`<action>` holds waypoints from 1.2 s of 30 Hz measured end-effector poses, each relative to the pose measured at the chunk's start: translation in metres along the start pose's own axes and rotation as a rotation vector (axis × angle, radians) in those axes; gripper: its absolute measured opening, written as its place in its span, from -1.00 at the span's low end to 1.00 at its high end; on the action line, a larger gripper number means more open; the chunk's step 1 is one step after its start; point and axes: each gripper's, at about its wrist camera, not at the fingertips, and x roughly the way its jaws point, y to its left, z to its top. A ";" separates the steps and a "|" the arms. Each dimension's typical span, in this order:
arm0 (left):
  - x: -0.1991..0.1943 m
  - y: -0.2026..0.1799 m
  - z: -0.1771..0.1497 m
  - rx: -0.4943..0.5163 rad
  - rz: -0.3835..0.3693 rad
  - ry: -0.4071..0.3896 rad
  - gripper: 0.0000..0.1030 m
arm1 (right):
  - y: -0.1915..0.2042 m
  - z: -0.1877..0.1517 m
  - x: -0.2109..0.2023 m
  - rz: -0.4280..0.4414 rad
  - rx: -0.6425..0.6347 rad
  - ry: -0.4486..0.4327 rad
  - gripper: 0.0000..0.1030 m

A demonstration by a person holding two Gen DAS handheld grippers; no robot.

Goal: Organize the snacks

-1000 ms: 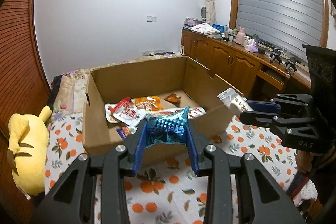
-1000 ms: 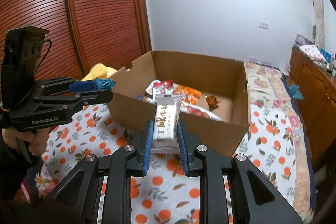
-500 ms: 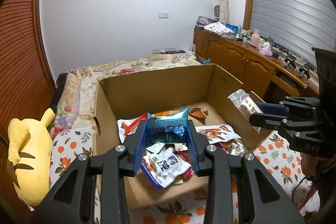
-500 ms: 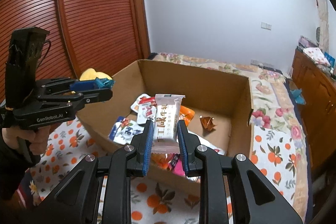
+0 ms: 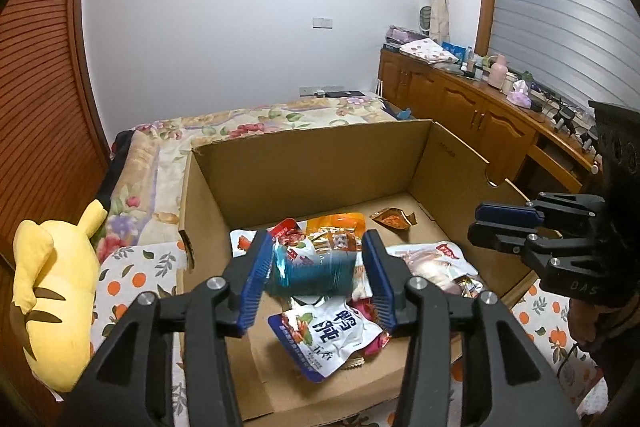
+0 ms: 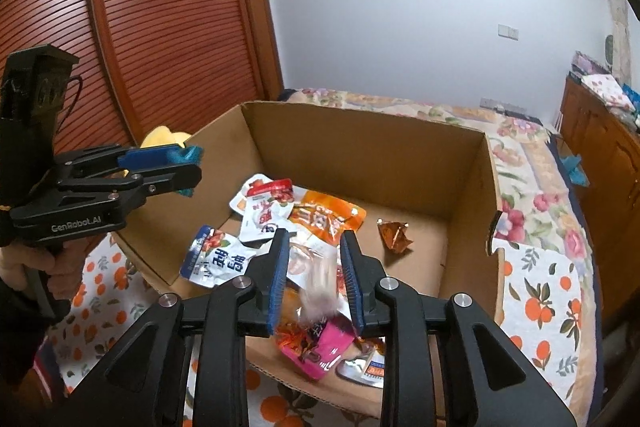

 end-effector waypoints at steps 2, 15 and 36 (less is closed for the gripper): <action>-0.002 0.000 -0.001 -0.003 -0.002 -0.002 0.11 | -0.001 -0.001 0.000 -0.001 0.004 0.001 -0.51; -0.028 -0.014 -0.020 -0.029 0.020 -0.050 0.44 | 0.010 -0.016 -0.027 -0.035 0.016 -0.043 -0.34; -0.102 -0.050 -0.044 0.030 0.104 -0.173 1.00 | 0.023 -0.038 -0.093 -0.173 0.074 -0.190 0.64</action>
